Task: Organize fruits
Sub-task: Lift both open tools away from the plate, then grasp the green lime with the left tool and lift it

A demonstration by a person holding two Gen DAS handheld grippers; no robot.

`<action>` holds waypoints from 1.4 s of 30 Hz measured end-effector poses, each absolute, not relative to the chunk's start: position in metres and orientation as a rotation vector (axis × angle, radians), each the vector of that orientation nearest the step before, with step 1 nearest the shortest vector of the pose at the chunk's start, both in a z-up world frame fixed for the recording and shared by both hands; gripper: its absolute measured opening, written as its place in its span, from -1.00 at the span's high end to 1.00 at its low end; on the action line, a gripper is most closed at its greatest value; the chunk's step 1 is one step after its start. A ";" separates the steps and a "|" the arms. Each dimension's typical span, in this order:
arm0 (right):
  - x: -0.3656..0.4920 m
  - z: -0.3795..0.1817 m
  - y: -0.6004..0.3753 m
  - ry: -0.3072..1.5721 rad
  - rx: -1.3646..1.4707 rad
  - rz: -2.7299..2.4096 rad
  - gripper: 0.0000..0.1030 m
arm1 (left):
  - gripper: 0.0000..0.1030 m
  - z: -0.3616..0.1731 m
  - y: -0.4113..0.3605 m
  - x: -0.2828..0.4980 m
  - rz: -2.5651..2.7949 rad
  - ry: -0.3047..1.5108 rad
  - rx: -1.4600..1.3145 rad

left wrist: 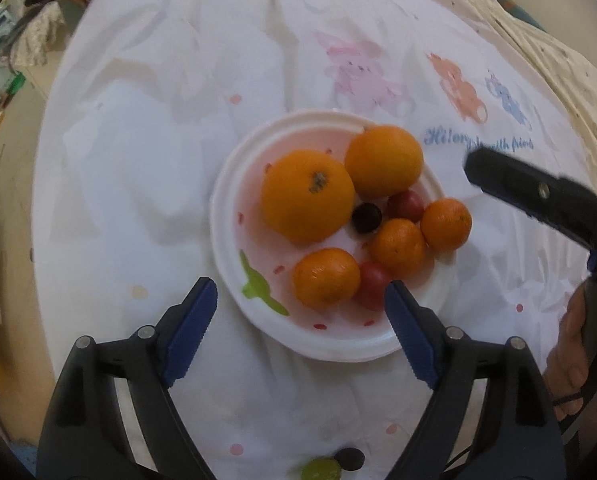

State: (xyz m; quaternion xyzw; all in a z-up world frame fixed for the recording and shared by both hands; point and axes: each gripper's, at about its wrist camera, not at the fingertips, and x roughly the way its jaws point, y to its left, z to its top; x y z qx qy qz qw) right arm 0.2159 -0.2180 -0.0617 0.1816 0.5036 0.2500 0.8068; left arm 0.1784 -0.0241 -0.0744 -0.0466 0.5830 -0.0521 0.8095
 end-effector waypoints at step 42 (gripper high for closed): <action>0.085 -0.040 -0.288 1.085 0.549 0.336 -0.43 | 0.09 -0.096 -0.070 0.049 -0.368 1.446 0.222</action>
